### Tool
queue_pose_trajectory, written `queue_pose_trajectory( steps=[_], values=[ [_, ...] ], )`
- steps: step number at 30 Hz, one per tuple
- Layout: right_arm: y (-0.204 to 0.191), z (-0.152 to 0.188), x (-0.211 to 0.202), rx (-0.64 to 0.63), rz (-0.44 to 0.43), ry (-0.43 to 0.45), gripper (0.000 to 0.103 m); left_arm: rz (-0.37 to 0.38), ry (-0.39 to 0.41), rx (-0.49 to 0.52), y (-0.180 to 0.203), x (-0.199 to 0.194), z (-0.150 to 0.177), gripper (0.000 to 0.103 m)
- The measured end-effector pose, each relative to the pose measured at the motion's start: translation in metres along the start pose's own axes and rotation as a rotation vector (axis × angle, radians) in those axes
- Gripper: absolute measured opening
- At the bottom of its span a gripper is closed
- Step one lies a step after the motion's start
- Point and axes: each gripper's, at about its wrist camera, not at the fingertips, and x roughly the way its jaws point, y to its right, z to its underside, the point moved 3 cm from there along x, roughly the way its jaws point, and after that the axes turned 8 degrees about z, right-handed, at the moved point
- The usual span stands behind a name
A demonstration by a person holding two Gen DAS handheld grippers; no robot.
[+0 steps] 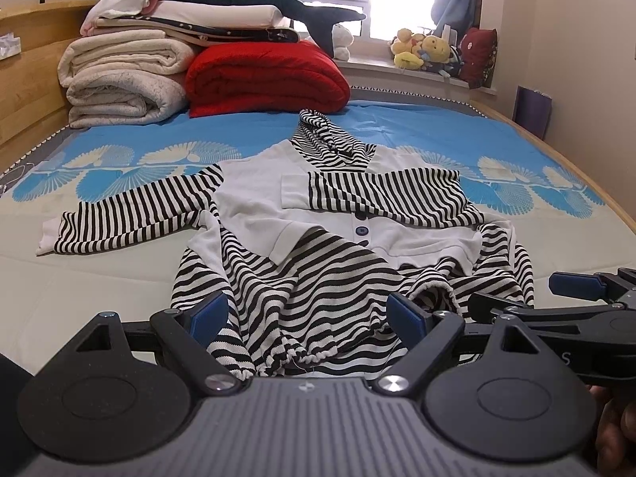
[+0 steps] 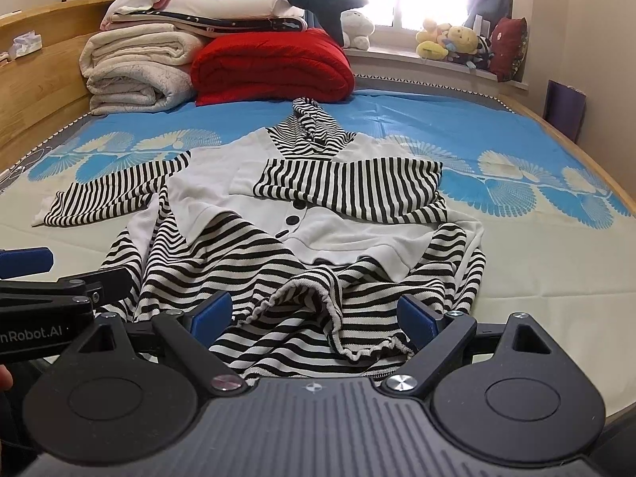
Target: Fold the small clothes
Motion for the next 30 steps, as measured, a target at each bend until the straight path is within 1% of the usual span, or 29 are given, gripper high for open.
queue_pose_trajectory(
  steps=[6, 7, 8, 9, 10, 11, 12, 13, 14, 16, 17, 18, 19, 20, 21, 22, 23, 24, 26, 27, 28, 29, 30],
  values=[
    [-0.001, 0.000, -0.001, -0.002, -0.003, 0.004, 0.089, 0.000, 0.005, 0.001, 0.000, -0.001, -0.001, 0.090],
    [0.000, -0.002, -0.002, -0.009, 0.000, 0.017, 0.087, -0.004, 0.013, 0.002, -0.001, -0.002, -0.002, 0.090],
    [0.003, -0.006, -0.004, -0.004, 0.006, 0.039, 0.081, -0.013, 0.024, 0.000, -0.004, -0.003, -0.005, 0.089],
    [0.009, -0.010, -0.005, 0.025, 0.010, 0.052, 0.071, -0.025, 0.039, -0.007, -0.008, -0.005, -0.007, 0.081],
    [0.020, -0.017, -0.007, 0.069, 0.010, 0.064, 0.064, -0.033, 0.046, -0.020, -0.014, -0.007, -0.011, 0.071],
    [0.032, -0.024, -0.008, 0.106, -0.006, 0.072, 0.045, -0.028, 0.039, -0.039, -0.022, -0.008, -0.016, 0.065],
    [0.044, -0.031, -0.006, 0.137, -0.023, 0.071, 0.028, -0.007, 0.028, -0.049, -0.030, -0.007, -0.022, 0.048],
    [0.056, -0.040, -0.006, 0.158, -0.022, 0.086, 0.022, 0.022, 0.015, -0.043, -0.039, -0.005, -0.030, 0.031],
    [0.069, -0.050, -0.004, 0.162, -0.014, 0.095, 0.021, 0.031, 0.012, -0.028, -0.046, -0.004, -0.037, 0.027],
    [0.088, -0.067, 0.006, 0.125, -0.015, 0.091, 0.021, 0.028, 0.026, 0.021, -0.060, 0.000, -0.052, 0.026],
    [0.098, -0.074, 0.013, 0.109, -0.027, 0.098, 0.021, 0.042, 0.011, 0.051, -0.067, 0.007, -0.059, 0.026],
    [0.106, -0.076, 0.026, 0.121, -0.048, 0.070, 0.023, 0.065, -0.021, 0.069, -0.071, 0.017, -0.062, 0.026],
    [0.113, -0.076, 0.041, 0.113, -0.049, 0.025, 0.025, 0.090, -0.062, 0.076, -0.076, 0.029, -0.062, 0.026],
    [0.118, -0.071, 0.061, 0.127, -0.061, -0.039, 0.033, 0.100, -0.095, 0.072, -0.080, 0.040, -0.060, 0.026],
    [0.121, -0.066, 0.078, 0.137, -0.071, -0.087, 0.038, 0.108, -0.138, 0.061, -0.083, 0.053, -0.056, 0.026],
    [0.122, -0.059, 0.091, 0.110, -0.047, -0.141, 0.039, 0.124, -0.197, 0.037, -0.085, 0.067, -0.051, 0.026],
    [0.123, -0.049, 0.107, 0.094, -0.031, -0.218, 0.039, 0.152, -0.273, 0.001, -0.085, 0.083, -0.044, 0.027],
    [0.123, -0.038, 0.122, 0.110, -0.043, -0.294, 0.039, 0.170, -0.337, -0.024, -0.084, 0.096, -0.038, 0.028],
    [0.117, -0.016, 0.146, 0.165, -0.096, -0.455, 0.040, 0.172, -0.415, -0.038, -0.080, 0.116, -0.029, 0.029],
    [0.118, -0.013, 0.151, 0.181, -0.107, -0.485, 0.040, 0.173, -0.434, -0.045, -0.078, 0.123, -0.028, 0.029],
    [0.114, -0.010, 0.155, 0.187, -0.112, -0.511, 0.040, 0.179, -0.451, -0.061, -0.078, 0.130, -0.028, 0.031],
    [0.113, -0.012, 0.154, 0.156, -0.087, -0.482, 0.042, 0.180, -0.460, -0.073, -0.078, 0.136, -0.028, 0.033],
    [0.108, -0.010, 0.157, 0.140, -0.095, -0.495, 0.042, 0.177, -0.475, -0.087, -0.078, 0.142, -0.027, 0.034]
  ],
)
